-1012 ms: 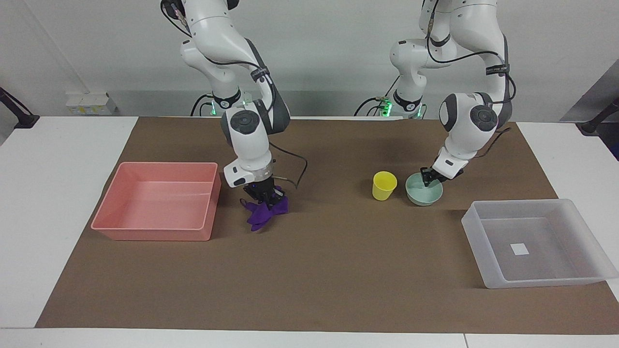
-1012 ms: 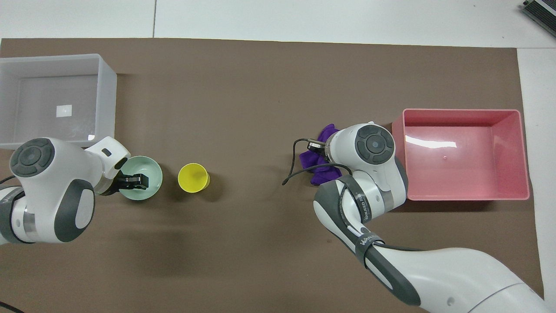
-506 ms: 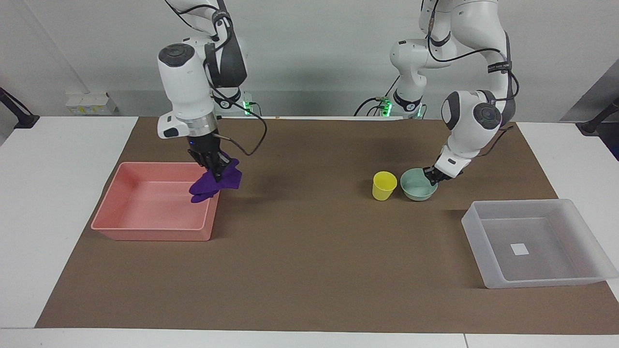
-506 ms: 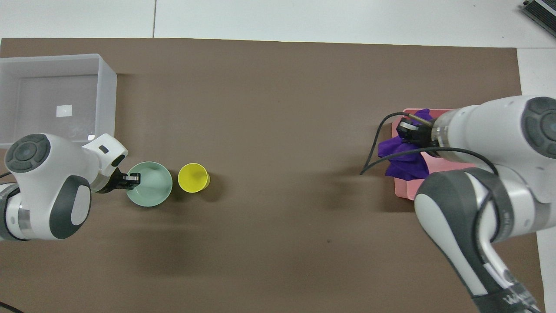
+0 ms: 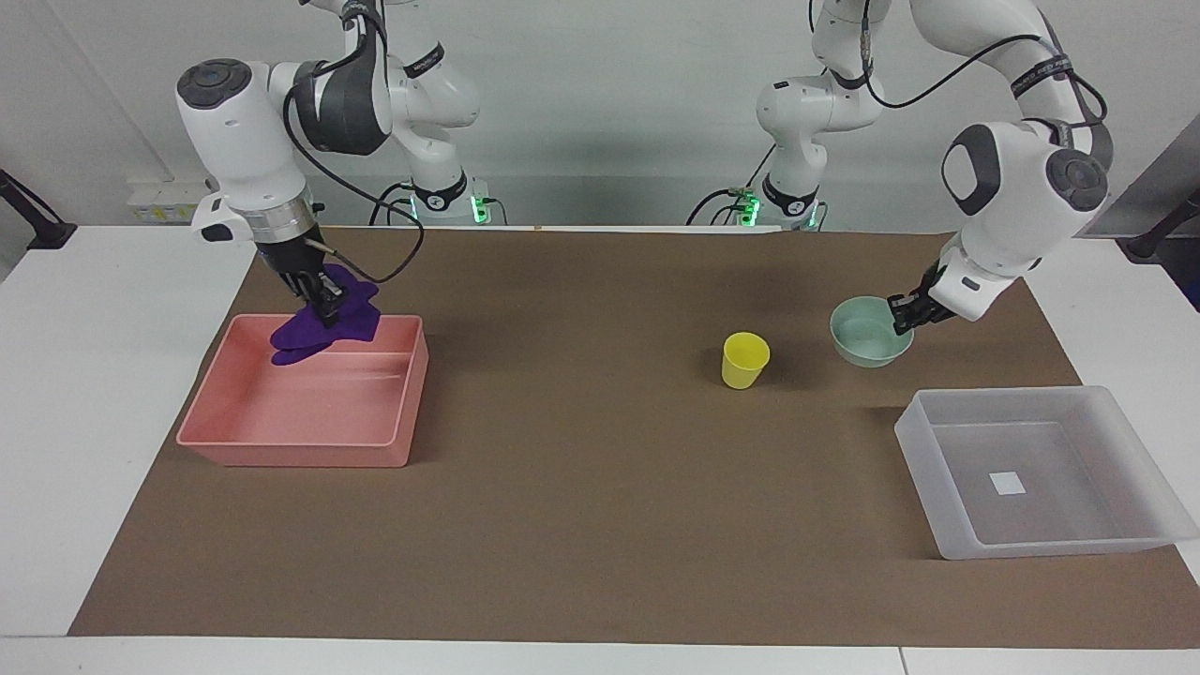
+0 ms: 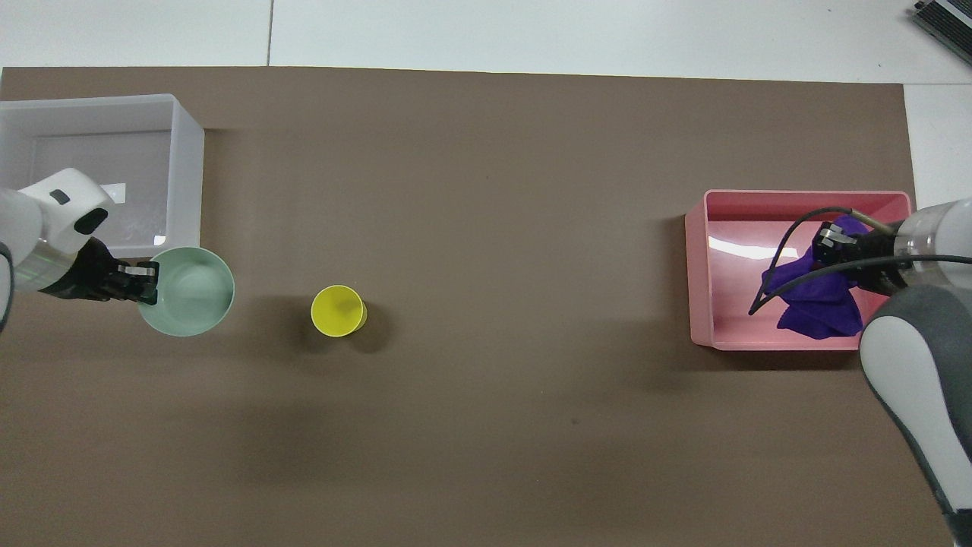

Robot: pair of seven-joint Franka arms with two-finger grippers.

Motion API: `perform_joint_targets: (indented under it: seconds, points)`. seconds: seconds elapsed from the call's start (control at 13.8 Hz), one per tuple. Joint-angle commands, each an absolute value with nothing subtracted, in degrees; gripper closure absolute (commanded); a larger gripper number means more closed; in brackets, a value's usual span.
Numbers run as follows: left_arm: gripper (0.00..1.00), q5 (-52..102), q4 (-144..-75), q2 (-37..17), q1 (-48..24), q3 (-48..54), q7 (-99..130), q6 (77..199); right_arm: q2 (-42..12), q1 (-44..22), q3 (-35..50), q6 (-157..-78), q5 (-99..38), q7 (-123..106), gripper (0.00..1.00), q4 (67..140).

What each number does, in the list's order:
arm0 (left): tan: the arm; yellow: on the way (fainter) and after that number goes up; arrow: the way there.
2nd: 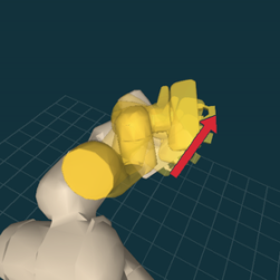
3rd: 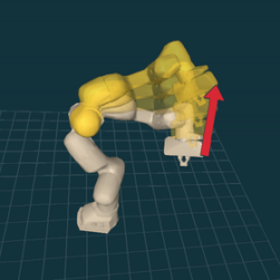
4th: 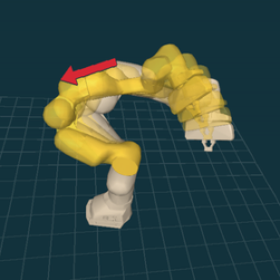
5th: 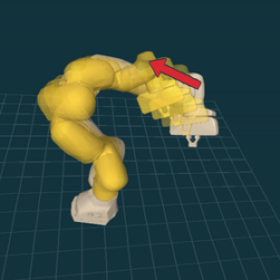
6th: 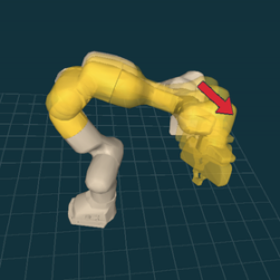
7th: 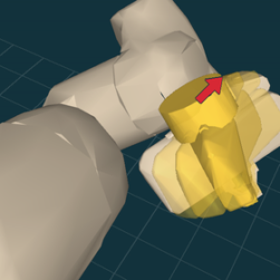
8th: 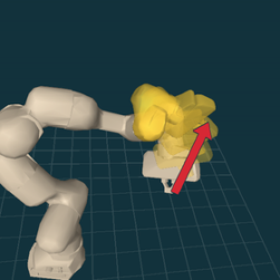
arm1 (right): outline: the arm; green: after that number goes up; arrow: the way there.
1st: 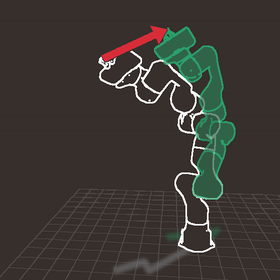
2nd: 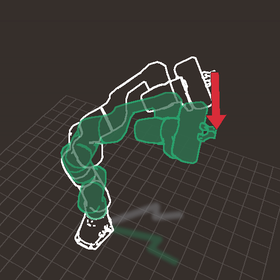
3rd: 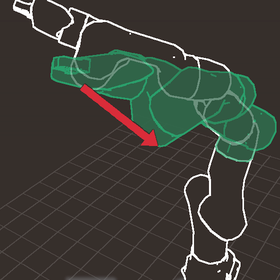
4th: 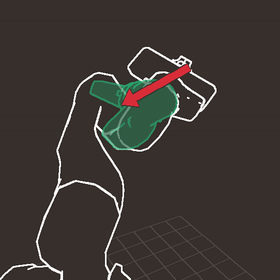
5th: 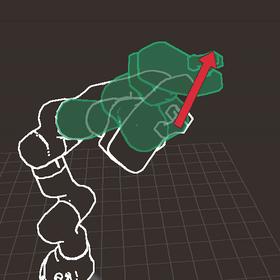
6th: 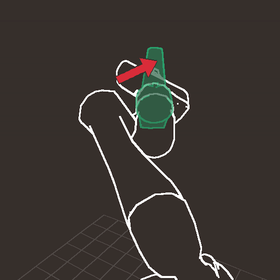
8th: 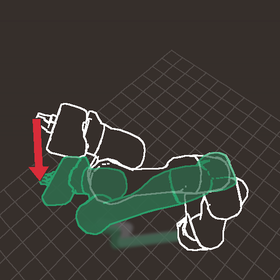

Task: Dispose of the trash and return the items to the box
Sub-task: 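Carry the cloth to the tray while the left gripper lifts the bowl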

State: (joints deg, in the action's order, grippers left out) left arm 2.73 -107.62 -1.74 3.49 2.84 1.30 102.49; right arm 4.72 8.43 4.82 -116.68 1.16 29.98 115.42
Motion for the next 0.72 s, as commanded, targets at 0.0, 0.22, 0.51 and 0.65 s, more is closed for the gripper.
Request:
perform_joint_targets:
  seconds: [0.0, 0.22, 0.51, 0.65]
  points:
    - [1.00, 2.99, -96.09, -9.12, 5.62, 2.99, 0.18, 100.19, 3.44, 8.97, 5.54, -121.54, 0.35, 29.09, 1.00, 118.56]
    - [1.00, 2.55, -86.78, -17.55, 10.70, 2.99, -4.02, 101.59, 1.15, 9.57, 5.54, -126.28, 0.35, 28.92, 1.00, 121.98]
    - [1.00, 2.46, -84.64, -24.33, 15.73, 2.90, -10.62, 115.00, -0.88, 13.00, 5.54, -132.36, 0.35, 23.31, 0.87, 124.72]
    - [1.00, 2.55, -84.73, -26.88, 17.40, 2.99, -12.48, 120.05, -0.88, 13.18, 5.54, -131.84, 0.35, 22.50, 0.01, 124.54]
